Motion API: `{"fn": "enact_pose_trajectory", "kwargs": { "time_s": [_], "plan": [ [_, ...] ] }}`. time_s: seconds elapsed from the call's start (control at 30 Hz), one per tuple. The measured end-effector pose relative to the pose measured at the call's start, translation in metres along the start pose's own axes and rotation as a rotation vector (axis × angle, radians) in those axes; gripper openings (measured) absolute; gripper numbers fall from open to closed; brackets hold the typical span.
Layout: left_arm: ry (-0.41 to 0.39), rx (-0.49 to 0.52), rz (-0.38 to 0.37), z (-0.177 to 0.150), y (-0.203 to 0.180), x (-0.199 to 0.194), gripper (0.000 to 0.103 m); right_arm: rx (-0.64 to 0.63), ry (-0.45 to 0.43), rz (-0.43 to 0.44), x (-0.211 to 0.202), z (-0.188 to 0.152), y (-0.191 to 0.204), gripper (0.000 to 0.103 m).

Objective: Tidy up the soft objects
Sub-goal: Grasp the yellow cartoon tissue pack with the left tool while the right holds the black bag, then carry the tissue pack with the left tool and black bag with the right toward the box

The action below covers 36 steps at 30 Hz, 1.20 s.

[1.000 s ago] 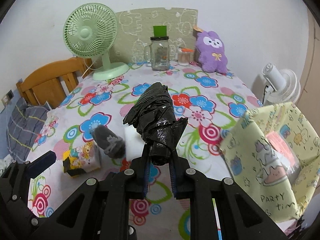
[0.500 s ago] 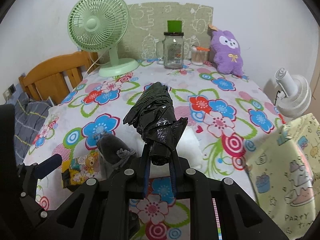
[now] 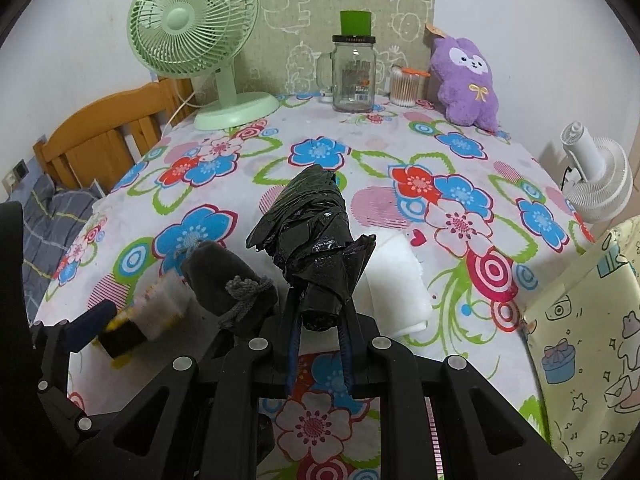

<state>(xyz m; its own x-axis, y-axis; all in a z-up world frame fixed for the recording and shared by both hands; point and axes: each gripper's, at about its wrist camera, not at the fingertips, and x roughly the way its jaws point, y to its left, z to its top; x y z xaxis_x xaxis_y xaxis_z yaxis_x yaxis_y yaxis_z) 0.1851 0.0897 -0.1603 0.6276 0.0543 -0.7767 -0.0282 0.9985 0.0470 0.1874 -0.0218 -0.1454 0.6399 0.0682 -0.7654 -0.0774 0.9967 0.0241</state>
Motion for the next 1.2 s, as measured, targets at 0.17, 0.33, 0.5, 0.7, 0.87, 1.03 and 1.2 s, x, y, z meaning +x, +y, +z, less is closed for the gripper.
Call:
{"fn": "enact_pose_trajectory", "kwargs": {
  "time_s": [0.17,0.33,0.5,0.7,0.87,1.03,1.2],
  "plan": [
    [-0.011,-0.019,0.039,0.000,0.004,-0.001,0.069,-0.002,-0.001,0.003,0.000,0.000,0.001,0.020],
    [-0.023,-0.017,0.061,-0.002,0.007,-0.004,0.038,-0.007,-0.002,0.011,-0.002,-0.001,0.003,0.020],
    [-0.022,-0.010,0.018,-0.004,0.005,-0.011,0.022,-0.013,-0.013,0.020,-0.011,-0.003,0.005,0.020],
    [-0.039,-0.013,0.004,-0.009,0.001,-0.024,0.022,-0.010,-0.025,0.028,-0.023,-0.006,0.000,0.020],
    [-0.061,-0.010,-0.001,-0.011,-0.006,-0.040,0.022,-0.007,-0.046,0.035,-0.039,-0.009,-0.005,0.020],
    [-0.083,-0.010,-0.011,-0.012,-0.012,-0.057,0.022,0.002,-0.070,0.047,-0.058,-0.010,-0.012,0.020],
    [-0.106,-0.011,-0.024,-0.015,-0.022,-0.074,0.022,0.006,-0.092,0.052,-0.076,-0.012,-0.021,0.020]
  ]
}}
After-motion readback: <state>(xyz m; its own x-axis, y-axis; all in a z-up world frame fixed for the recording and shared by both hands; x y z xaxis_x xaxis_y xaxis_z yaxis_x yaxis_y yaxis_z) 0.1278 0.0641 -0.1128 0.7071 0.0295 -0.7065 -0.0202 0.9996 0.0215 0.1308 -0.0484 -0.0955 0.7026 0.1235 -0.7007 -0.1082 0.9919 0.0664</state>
